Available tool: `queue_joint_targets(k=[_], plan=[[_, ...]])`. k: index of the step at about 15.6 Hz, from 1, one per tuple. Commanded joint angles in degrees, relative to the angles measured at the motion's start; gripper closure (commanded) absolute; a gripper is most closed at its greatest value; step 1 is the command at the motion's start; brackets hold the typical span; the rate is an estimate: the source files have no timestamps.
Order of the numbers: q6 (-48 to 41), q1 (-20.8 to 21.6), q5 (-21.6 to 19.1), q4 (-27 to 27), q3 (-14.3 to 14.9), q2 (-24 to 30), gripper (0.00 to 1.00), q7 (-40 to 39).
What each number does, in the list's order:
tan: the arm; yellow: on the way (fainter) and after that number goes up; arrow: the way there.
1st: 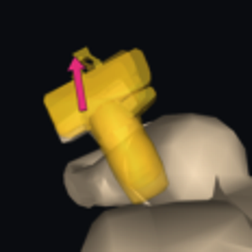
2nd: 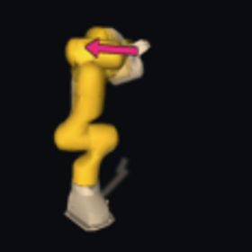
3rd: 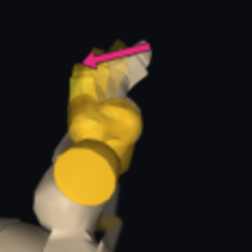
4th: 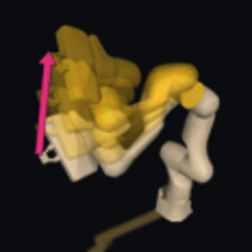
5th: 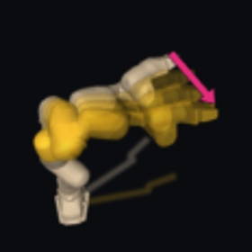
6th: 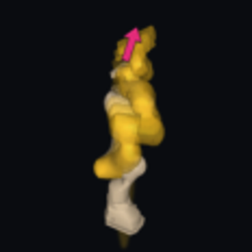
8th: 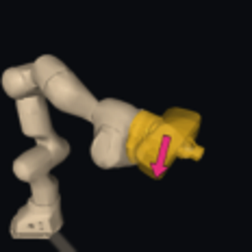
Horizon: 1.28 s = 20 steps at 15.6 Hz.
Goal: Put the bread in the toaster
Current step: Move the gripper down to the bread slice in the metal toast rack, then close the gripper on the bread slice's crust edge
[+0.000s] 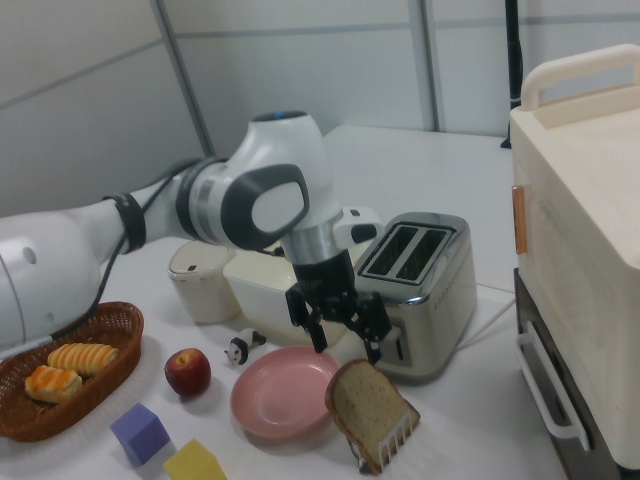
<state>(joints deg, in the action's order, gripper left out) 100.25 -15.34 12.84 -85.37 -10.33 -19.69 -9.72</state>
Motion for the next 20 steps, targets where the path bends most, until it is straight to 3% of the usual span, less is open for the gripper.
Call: queue_joint_targets(k=[1, 5, 9, 18, 20], plan=[[2.4, 0.7, 1.8, -2.7, 0.3, 0.5, 0.0, 2.6], [6.3, 1.2, 2.7, -5.2, 0.3, 0.5, 0.01, 5.1], [10.0, 2.0, 6.3, -7.1, 0.1, 0.4, 0.01, 7.1], [10.0, 3.5, 6.4, -9.1, -1.1, -0.3, 0.01, 7.0], [10.1, 3.3, 6.4, -9.1, -1.0, -0.5, 0.13, 7.1]])
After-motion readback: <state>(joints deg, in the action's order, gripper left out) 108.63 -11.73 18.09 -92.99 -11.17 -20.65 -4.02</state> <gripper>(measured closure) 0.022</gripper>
